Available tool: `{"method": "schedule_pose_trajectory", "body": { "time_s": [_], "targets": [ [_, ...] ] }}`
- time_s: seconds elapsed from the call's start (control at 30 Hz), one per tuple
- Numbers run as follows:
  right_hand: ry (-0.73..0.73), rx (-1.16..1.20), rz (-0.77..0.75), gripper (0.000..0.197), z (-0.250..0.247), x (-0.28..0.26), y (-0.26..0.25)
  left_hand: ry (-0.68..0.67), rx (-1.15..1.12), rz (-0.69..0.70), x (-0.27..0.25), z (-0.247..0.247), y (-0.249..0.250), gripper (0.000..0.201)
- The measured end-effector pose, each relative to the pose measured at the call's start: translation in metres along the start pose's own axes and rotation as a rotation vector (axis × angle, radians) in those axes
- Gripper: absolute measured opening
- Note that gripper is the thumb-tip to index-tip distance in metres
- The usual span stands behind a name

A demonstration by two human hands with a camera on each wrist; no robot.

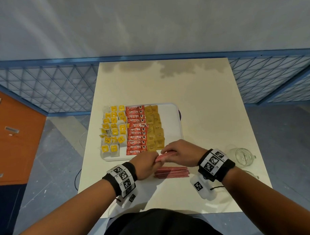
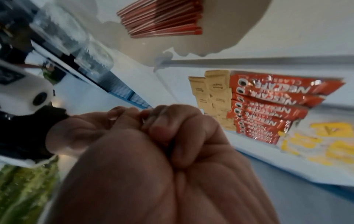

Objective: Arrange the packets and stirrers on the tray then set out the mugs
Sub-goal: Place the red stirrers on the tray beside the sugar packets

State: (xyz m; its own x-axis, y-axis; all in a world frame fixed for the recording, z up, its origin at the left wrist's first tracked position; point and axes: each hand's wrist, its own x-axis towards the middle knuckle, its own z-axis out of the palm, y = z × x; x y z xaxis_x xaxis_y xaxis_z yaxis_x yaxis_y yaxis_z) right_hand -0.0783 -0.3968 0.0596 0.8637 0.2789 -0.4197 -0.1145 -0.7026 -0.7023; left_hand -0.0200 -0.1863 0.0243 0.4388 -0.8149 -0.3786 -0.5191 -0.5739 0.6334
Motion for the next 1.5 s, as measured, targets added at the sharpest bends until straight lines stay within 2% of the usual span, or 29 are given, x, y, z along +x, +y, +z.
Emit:
{"method": "schedule_pose_trajectory", "body": {
  "time_s": [0.17,0.23,0.33,0.5,0.6,0.7,0.87,1.0,1.1,1.2,1.33,1.43,1.5],
  "targets": [
    [0.322,0.103,0.095,0.056,-0.007,0.009,-0.004,0.101,-0.183,-0.083,0.002,-0.003,0.008,0.048],
    [0.376,0.172,0.131,0.062,-0.003,0.015,-0.008,0.132,-0.241,-0.111,0.003,-0.006,0.015,0.043],
    [0.445,0.268,0.174,0.061,0.004,0.023,-0.012,0.157,-0.271,-0.137,0.006,-0.007,0.022,0.045],
    [0.445,0.492,0.148,0.028,0.004,0.028,-0.012,0.113,-0.359,-0.230,0.009,-0.009,0.019,0.044],
    [0.463,0.621,0.139,0.019,0.000,0.027,-0.010,0.118,-0.495,-0.295,0.012,-0.016,0.020,0.037],
    [0.376,0.706,0.104,0.009,-0.002,0.026,-0.009,0.110,-0.668,-0.362,0.017,-0.022,0.023,0.030],
    [0.371,0.968,0.153,0.026,-0.004,0.034,-0.002,0.133,-0.874,-0.406,0.028,-0.025,0.031,0.014],
    [0.320,0.870,0.115,0.012,-0.014,0.039,-0.003,0.133,-0.913,-0.419,0.039,-0.027,0.033,0.013],
    [0.282,0.773,0.124,0.031,-0.024,0.044,-0.003,0.070,-0.899,-0.416,0.048,-0.031,0.033,0.018],
    [0.257,0.670,0.161,0.042,-0.037,0.054,0.001,-0.011,-0.825,-0.382,0.058,-0.041,0.032,0.030],
    [0.244,0.581,0.217,0.043,-0.054,0.072,0.008,-0.027,-0.744,-0.377,0.073,-0.057,0.035,0.036],
    [0.239,0.517,0.264,0.044,-0.069,0.090,0.014,-0.022,-0.785,-0.381,0.090,-0.064,0.029,0.027],
    [0.208,0.461,0.300,0.045,-0.079,0.101,0.020,-0.022,-0.752,-0.379,0.104,-0.066,0.020,0.028]
  ]
}}
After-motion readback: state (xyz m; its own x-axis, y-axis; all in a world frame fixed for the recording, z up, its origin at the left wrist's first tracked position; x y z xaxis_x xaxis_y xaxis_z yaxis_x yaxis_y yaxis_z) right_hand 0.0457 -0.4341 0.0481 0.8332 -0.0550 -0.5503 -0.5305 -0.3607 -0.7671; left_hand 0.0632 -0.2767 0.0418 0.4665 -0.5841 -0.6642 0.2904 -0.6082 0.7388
